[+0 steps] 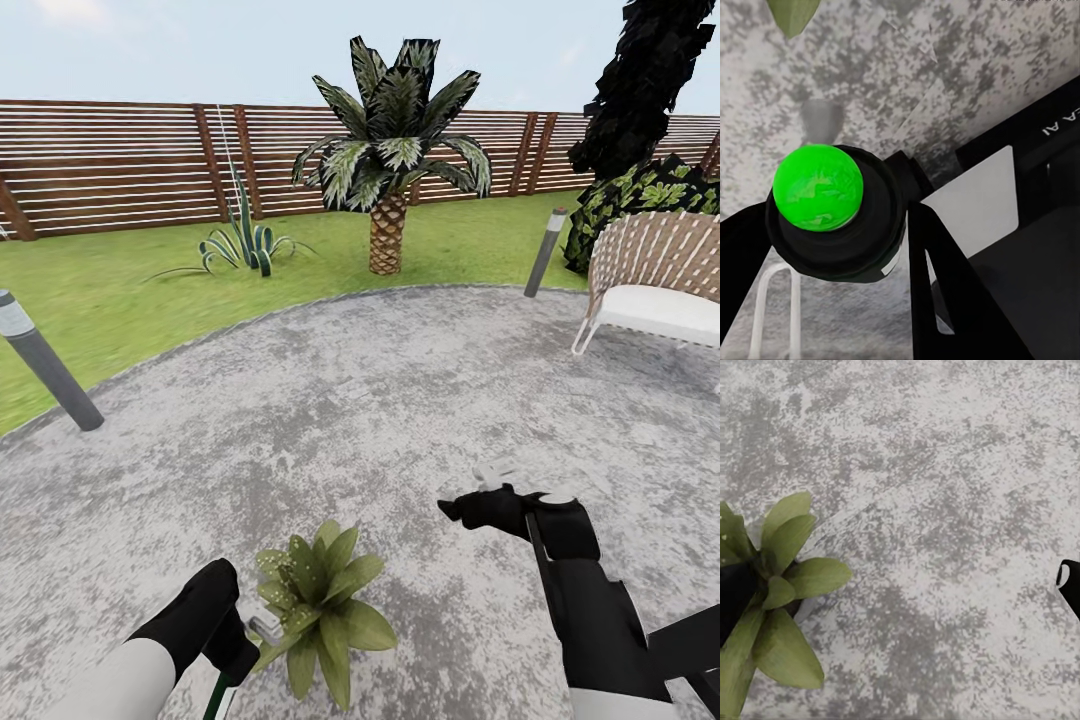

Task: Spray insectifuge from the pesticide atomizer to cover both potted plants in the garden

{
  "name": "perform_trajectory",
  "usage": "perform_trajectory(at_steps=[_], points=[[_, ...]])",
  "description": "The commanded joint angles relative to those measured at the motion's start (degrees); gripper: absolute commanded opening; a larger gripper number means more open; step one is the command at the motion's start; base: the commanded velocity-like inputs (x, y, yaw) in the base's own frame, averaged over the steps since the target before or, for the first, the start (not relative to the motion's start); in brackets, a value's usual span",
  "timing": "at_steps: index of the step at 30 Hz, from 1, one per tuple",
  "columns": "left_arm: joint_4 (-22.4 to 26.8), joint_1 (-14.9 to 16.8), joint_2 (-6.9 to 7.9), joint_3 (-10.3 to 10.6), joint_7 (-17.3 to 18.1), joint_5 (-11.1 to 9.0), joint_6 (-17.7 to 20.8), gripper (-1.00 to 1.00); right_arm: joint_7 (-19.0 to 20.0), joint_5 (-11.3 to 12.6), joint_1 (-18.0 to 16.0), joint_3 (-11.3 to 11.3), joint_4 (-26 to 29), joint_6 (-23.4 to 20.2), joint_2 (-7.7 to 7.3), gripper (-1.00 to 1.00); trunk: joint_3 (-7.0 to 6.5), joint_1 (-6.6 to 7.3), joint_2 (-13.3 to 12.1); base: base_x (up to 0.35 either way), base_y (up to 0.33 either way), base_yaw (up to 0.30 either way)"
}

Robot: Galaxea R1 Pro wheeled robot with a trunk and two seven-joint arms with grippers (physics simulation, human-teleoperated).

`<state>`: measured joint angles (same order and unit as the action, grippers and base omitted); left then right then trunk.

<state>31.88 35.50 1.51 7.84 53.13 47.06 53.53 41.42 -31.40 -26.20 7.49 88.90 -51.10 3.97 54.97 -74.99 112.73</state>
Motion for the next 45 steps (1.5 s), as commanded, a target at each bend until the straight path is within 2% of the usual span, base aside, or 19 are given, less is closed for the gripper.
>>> perform_trajectory(at_steps=[1,5,10,12,30,38,45], points=[[0.13,0.03,0.06,0.19,0.59,0.47,0.21,-1.00,0.59,-0.61,-0.01,0.00,0.06,-0.16,0.66,1.00,0.05,0.01,0.02,0.000,0.000,-0.016],[0.18,0.07,0.00,0.06,0.64,0.44,0.37,-1.00,0.65,-0.66,0.07,-0.37,0.02,-0.15,2.03,1.00,0.05,0.01,0.02,0.000,0.000,-0.114],[0.37,0.09,0.05,-0.08,0.62,0.43,0.43,-1.00,0.83,-0.68,0.13,-3.23,-0.91,-0.13,2.51,1.00,0.05,0.01,0.02,-0.022,0.008,-0.204],[0.48,0.09,0.06,-0.19,0.62,0.42,0.40,-1.00,0.85,-0.68,0.11,-3.62,-1.38,-0.08,2.58,1.00,0.05,0.01,0.02,-0.126,0.102,-0.073],[0.55,0.11,0.12,-0.63,0.63,0.41,0.42,-1.00,0.86,-0.68,0.18,-3.97,-1.80,0.00,2.64,1.00,0.05,0.01,0.02,-0.035,0.042,-0.007],[0.55,0.53,0.23,-0.56,0.99,0.32,0.51,-1.00,0.86,-0.68,0.47,-4.08,-1.80,0.02,3.13,1.00,0.05,0.01,0.02,0.000,0.005,-0.051],[0.93,1.07,-0.02,-0.10,3.57,0.21,1.88,-1.00,0.86,-0.68,0.94,-6.21,-1.80,-0.03,3.15,1.00,0.05,0.01,0.02,0.000,0.000,-0.166]])
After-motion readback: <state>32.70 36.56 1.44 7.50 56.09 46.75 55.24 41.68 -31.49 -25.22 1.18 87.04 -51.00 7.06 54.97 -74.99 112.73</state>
